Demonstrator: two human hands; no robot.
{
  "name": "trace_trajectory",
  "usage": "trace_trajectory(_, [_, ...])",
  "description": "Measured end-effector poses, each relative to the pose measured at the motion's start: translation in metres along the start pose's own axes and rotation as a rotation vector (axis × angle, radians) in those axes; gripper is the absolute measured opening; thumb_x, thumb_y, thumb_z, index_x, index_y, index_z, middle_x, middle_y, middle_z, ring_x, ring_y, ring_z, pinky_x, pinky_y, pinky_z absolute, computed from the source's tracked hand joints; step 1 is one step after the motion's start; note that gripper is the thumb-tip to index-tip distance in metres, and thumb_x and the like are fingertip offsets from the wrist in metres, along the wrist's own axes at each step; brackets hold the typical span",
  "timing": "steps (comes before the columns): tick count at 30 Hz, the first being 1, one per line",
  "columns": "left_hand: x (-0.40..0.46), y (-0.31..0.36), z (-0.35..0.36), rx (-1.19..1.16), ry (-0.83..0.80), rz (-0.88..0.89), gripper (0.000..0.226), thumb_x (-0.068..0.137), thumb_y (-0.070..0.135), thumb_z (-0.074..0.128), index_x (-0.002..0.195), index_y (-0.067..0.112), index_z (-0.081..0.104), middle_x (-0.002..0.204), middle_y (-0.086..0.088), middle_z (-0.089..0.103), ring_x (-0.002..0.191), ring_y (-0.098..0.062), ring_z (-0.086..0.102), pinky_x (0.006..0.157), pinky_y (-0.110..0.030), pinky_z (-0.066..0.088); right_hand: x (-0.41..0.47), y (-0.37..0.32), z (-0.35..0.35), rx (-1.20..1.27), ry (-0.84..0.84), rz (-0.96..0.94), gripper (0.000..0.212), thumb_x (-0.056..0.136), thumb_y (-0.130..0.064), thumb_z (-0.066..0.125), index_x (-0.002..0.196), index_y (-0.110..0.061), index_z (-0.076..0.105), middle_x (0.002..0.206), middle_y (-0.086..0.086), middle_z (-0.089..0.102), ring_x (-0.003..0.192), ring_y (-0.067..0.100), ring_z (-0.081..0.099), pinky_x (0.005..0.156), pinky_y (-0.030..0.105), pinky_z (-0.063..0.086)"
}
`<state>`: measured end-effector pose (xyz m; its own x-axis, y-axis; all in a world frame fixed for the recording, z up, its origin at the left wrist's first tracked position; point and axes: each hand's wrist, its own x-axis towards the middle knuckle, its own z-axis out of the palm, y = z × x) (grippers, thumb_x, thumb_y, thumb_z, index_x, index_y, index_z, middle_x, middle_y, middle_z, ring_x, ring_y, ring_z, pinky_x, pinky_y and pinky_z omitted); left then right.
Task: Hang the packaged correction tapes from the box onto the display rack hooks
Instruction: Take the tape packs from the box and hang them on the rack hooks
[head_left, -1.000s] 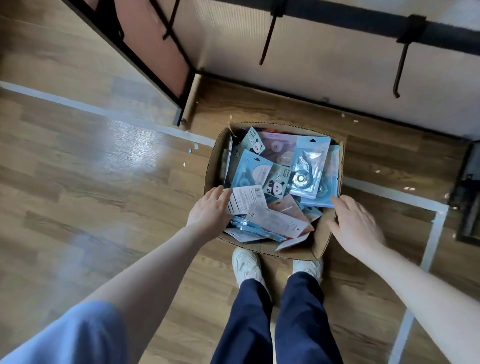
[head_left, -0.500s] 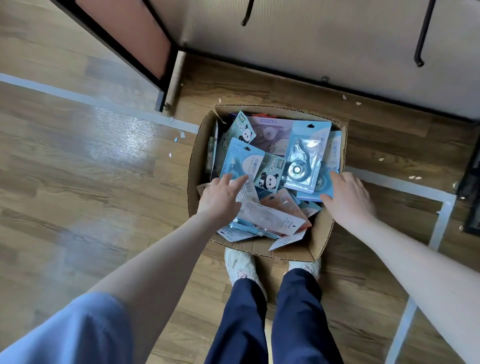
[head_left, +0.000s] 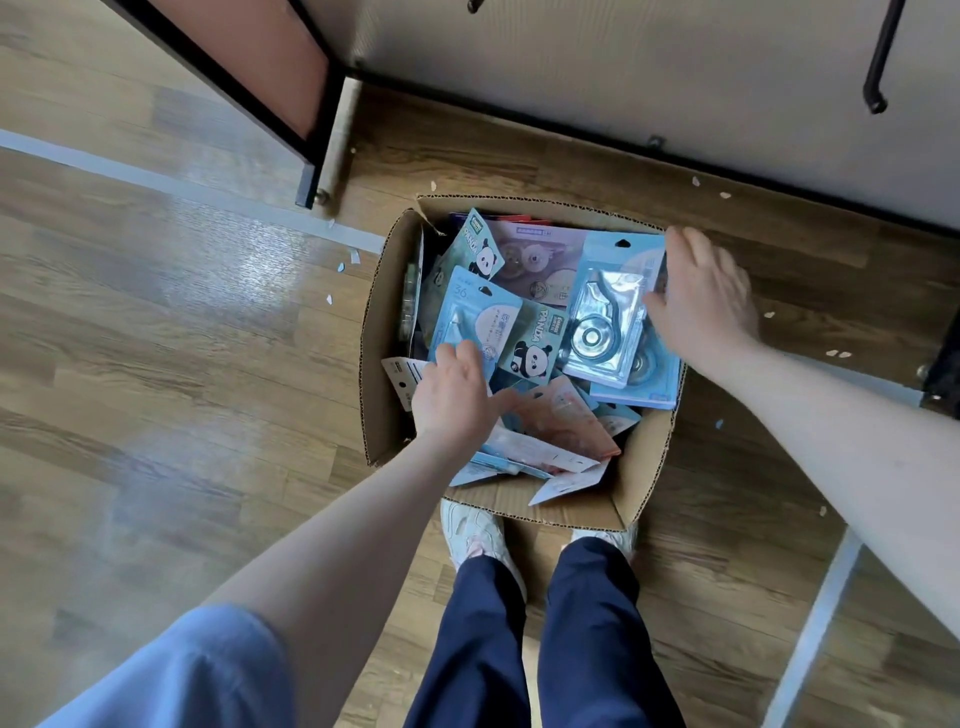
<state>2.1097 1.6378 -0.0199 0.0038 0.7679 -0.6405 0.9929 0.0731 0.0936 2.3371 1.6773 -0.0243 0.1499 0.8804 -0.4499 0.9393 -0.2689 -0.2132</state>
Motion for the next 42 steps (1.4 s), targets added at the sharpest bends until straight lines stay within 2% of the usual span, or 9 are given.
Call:
trace_trajectory(8, [-0.011, -0.001, 0.001, -0.406, 0.073, -0.257, 0.035, 0.078, 0.002, 0.053, 0.111, 0.007, 0.042, 0.121, -0.012, 0.04, 0.09, -0.031, 0.05, 0.069, -0.032, 0.035, 0.025, -0.016, -0.004, -0.048, 0.024, -0.013, 0.045, 0.091, -0.024, 0.057, 0.13, -0.006, 0.044, 0.13, 0.018, 0.044, 0.119, 0.035, 0.038, 0.097, 0.041, 0.034])
trace_trajectory(12, [-0.015, -0.007, -0.003, -0.654, 0.109, -0.421, 0.058, 0.082, 0.004, 0.052, 0.135, 0.012, 0.032, 0.128, -0.006, 0.049, 0.108, -0.027, 0.052, 0.083, -0.033, 0.042, 0.019, -0.02, -0.004, -0.059, 0.045, 0.002, 0.04, 0.09, -0.02, 0.058, 0.125, -0.004, 0.048, 0.124, 0.018, 0.045, 0.115, 0.035, 0.04, 0.093, 0.041, 0.037])
trace_trajectory(15, [-0.02, -0.017, -0.002, -0.748, 0.135, -0.442, 0.043, 0.083, 0.017, 0.05, 0.125, 0.01, 0.044, 0.108, -0.003, 0.066, 0.099, -0.026, 0.062, 0.083, -0.038, 0.05, 0.014, -0.021, 0.0, -0.024, 0.03, 0.022, 0.039, 0.089, -0.016, 0.06, 0.124, -0.005, 0.047, 0.123, 0.018, 0.042, 0.112, 0.036, 0.043, 0.087, 0.041, 0.039])
trace_trajectory(20, [-0.036, -0.033, -0.02, -0.842, 0.178, -0.432, 0.048, 0.077, 0.011, 0.056, 0.123, 0.025, 0.055, 0.102, 0.006, 0.063, 0.098, -0.018, 0.061, 0.089, -0.041, 0.051, 0.008, -0.021, -0.001, 0.029, 0.01, 0.063, 0.041, 0.088, -0.013, 0.06, 0.126, -0.007, 0.045, 0.123, 0.017, 0.041, 0.106, 0.037, 0.047, 0.082, 0.04, 0.041])
trace_trajectory(24, [-0.039, -0.053, -0.028, -0.717, -0.052, -0.407, 0.054, 0.077, 0.006, 0.056, 0.129, 0.022, 0.05, 0.104, -0.001, 0.063, 0.094, -0.021, 0.061, 0.085, -0.04, 0.053, 0.008, -0.021, -0.001, 0.156, -0.079, 0.123, 0.054, 0.088, -0.019, 0.063, 0.135, -0.013, 0.037, 0.132, 0.015, 0.039, 0.11, 0.037, 0.05, 0.078, 0.036, 0.041])
trace_trajectory(28, [-0.027, -0.062, -0.029, -0.405, -0.231, -0.373, 0.06, 0.072, 0.001, 0.053, 0.128, 0.02, 0.047, 0.116, -0.005, 0.06, 0.098, -0.025, 0.057, 0.079, -0.033, 0.051, 0.013, -0.023, 0.0, 0.237, -0.106, 0.164, 0.061, 0.086, -0.022, 0.064, 0.139, -0.012, 0.035, 0.136, 0.017, 0.04, 0.12, 0.036, 0.044, 0.092, 0.039, 0.04])
trace_trajectory(33, [-0.001, -0.06, -0.032, -0.153, -0.259, -0.295, 0.028, 0.087, 0.019, 0.047, 0.112, 0.007, 0.049, 0.111, -0.011, 0.059, 0.099, -0.031, 0.055, 0.08, -0.037, 0.046, 0.015, -0.028, 0.003, 0.394, -0.018, 0.26, 0.057, 0.085, -0.018, 0.066, 0.135, -0.014, 0.039, 0.135, 0.014, 0.042, 0.121, 0.032, 0.044, 0.093, 0.036, 0.038])
trace_trajectory(37, [0.011, -0.048, -0.028, -0.127, -0.235, -0.234, 0.033, 0.088, 0.019, 0.045, 0.12, 0.009, 0.045, 0.111, -0.009, 0.058, 0.09, -0.027, 0.052, 0.072, -0.034, 0.042, 0.015, -0.029, 0.008, 0.455, 0.039, 0.276, 0.057, 0.084, -0.013, 0.068, 0.132, -0.018, 0.038, 0.129, 0.009, 0.052, 0.115, 0.028, 0.051, 0.079, 0.032, 0.041])
trace_trajectory(42, [0.015, -0.043, -0.022, -0.158, -0.283, -0.176, 0.05, 0.078, 0.018, 0.069, 0.119, 0.01, 0.042, 0.104, -0.006, 0.059, 0.09, -0.025, 0.059, 0.071, -0.037, 0.051, 0.017, -0.031, 0.003, 0.482, 0.092, 0.278, 0.05, 0.083, -0.011, 0.069, 0.125, -0.018, 0.043, 0.123, 0.007, 0.056, 0.111, 0.023, 0.054, 0.07, 0.024, 0.037])
